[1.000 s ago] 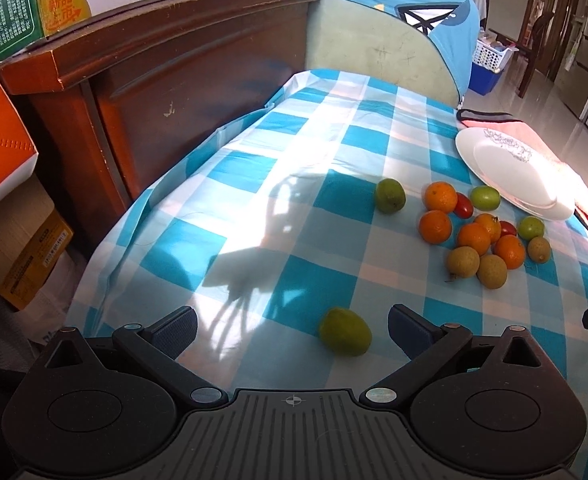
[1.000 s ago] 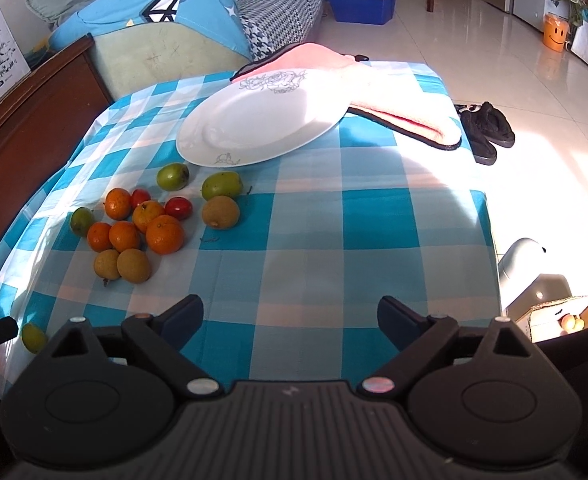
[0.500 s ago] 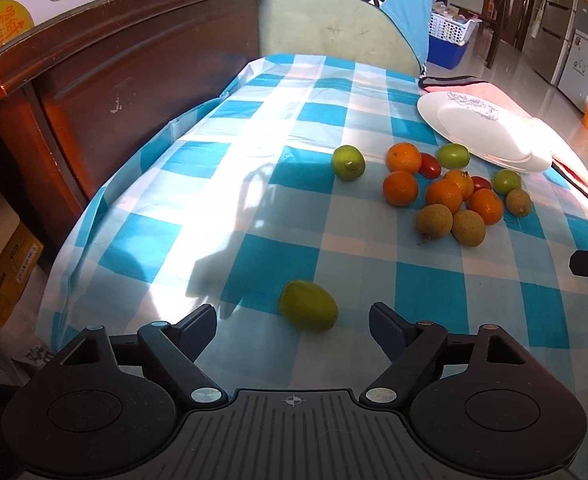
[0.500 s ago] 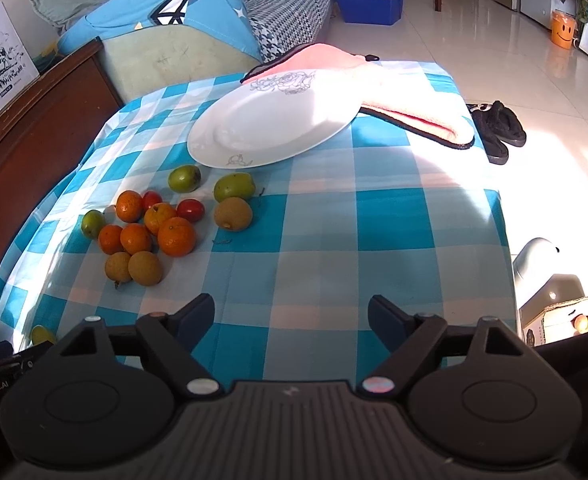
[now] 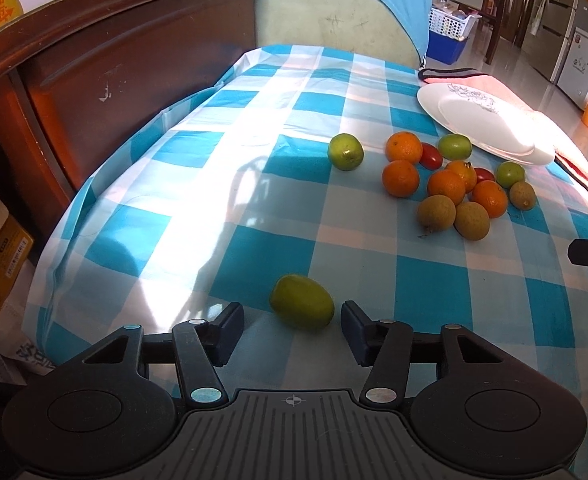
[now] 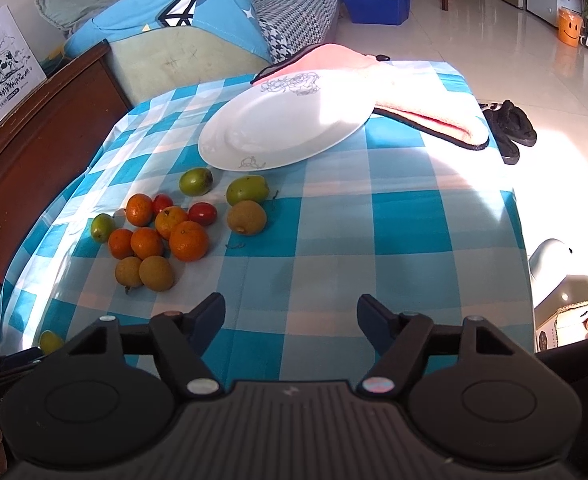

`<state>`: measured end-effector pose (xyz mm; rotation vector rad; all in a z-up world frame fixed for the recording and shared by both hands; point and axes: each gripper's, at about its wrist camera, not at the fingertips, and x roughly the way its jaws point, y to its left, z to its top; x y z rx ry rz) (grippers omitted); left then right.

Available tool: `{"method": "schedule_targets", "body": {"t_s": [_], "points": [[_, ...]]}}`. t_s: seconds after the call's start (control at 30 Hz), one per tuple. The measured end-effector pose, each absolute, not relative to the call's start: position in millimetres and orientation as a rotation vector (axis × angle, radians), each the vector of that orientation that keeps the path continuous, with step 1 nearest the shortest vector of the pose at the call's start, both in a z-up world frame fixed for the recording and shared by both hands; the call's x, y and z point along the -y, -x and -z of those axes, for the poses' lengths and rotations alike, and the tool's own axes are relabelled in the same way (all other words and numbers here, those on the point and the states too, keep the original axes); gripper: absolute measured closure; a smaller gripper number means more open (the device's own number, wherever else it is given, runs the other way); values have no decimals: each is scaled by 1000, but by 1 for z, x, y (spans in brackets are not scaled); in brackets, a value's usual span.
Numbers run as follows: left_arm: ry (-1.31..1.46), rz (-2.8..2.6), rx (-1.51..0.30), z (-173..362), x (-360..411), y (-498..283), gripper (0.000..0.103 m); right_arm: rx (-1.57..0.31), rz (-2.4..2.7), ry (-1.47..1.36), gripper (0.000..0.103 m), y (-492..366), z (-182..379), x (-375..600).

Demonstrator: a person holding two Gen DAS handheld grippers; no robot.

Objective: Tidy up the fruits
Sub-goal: 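Close the left gripper around the green fruit, then carry the green fruit over the plate with the left gripper while the right gripper grasps a yellow-brown fruit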

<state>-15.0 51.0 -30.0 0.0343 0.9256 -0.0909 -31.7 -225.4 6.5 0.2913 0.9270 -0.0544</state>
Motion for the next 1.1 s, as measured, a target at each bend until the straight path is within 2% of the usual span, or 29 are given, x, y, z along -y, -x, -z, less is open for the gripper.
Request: {"method": "schedule_targets", "body": {"t_s": [0.2, 0.47, 0.67, 0.83, 0.9, 1.1], "points": [[-23, 103, -910, 30, -50, 14, 71, -900, 36, -338, 45, 19, -4, 226], [19, 104, -896, 30, -53, 12, 71, -855, 9, -325, 53, -5, -1, 219], [36, 99, -873, 28, -51, 8, 71, -846, 2, -316, 55, -21, 4, 213], [61, 115, -867, 26, -47, 0, 71, -854, 0, -297, 64, -30, 10, 210], [76, 120, -866, 25, -46, -3, 71, -862, -4, -295, 71, -32, 13, 210], [80, 137, -846, 17, -36, -14, 71, -855, -25, -266, 75, -33, 15, 206]]}}
